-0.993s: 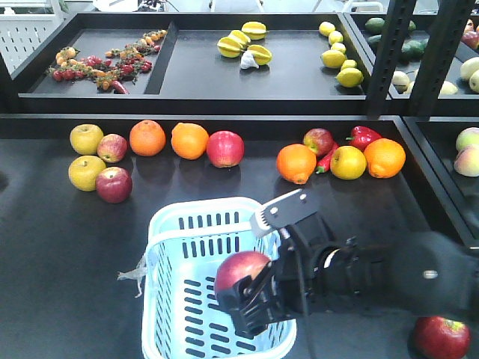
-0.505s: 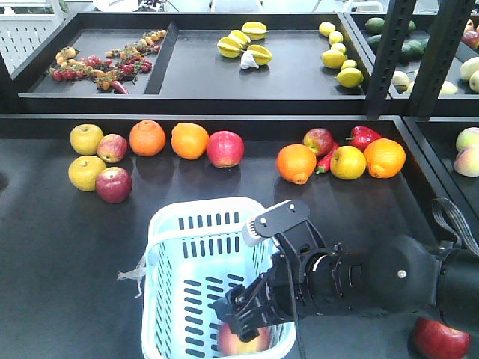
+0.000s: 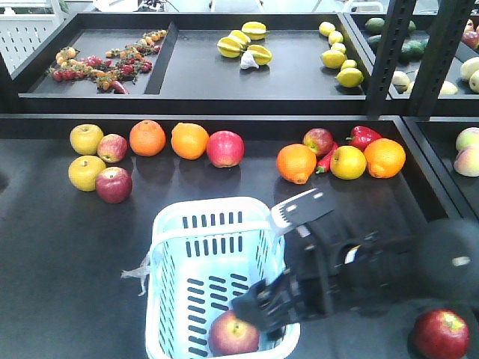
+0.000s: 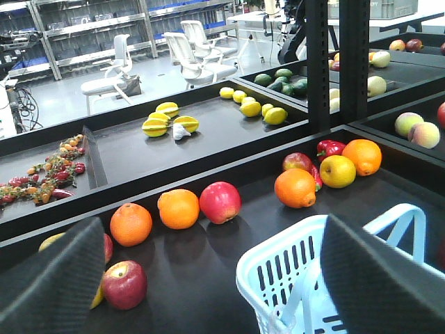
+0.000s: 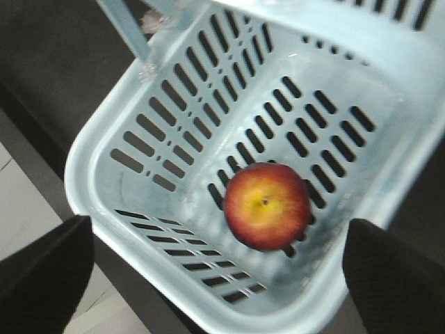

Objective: Pick three apples into basket with both arms
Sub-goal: 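Lower the apple into the basket and open the right gripper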

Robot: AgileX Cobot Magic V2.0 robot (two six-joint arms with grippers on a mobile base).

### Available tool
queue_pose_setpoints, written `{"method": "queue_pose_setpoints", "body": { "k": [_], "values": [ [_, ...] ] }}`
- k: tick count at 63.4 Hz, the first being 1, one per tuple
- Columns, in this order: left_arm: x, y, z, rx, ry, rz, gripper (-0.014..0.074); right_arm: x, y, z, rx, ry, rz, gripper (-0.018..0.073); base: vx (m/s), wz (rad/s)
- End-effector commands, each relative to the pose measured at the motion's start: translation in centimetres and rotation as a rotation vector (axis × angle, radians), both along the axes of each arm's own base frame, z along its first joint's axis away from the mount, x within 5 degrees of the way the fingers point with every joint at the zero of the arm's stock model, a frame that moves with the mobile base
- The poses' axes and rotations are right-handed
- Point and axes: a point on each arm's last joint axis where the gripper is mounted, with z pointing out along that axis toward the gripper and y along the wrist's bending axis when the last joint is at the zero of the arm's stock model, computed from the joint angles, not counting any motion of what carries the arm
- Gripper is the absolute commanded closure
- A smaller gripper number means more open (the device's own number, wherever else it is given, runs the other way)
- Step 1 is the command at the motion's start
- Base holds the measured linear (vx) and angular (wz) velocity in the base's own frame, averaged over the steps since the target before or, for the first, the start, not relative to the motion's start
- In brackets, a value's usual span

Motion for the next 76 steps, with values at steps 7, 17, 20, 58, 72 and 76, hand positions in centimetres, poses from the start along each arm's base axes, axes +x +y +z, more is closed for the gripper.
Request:
{"method": "queue_pose_setpoints", "body": {
  "k": [7, 17, 20, 58, 72, 76],
  "values": [
    [0.1, 0.0, 1.3, -0.040, -0.071, 0.000, 0.0004, 0.6, -4.9, 2.8, -0.066, -0.061, -0.134, -0.0126, 0.00, 0.00],
    [0.1, 0.0, 1.3, -0.040, -0.071, 0.000, 0.0004, 2.0, -9.3, 2.0, -0.188, -0.020, -0.282, -0.0120, 0.00, 0.00],
    [0.1, 0.0, 1.3, -0.040, -0.071, 0.000, 0.0004, 2.4, -10.3, 1.6, -0.212, -0.010, -0.311, -0.0118, 0.00, 0.00],
    [0.1, 0.0, 1.3, -0.040, -0.071, 0.000, 0.0004, 8.9, -13.2, -5.9, -0.293, 0.004, -0.492, -0.0093, 0.00, 0.00],
    [0.1, 0.0, 1.3, -0.040, -0.071, 0.000, 0.0004, 9.9, -13.4, -7.9, -0.314, -0.001, -0.506, -0.0088, 0.00, 0.00],
    [0.1, 0.0, 1.3, -0.040, -0.071, 0.000, 0.0004, 10.1, -13.4, -8.3, -0.318, 0.000, -0.509, -0.0085, 0.00, 0.00]
  ]
}}
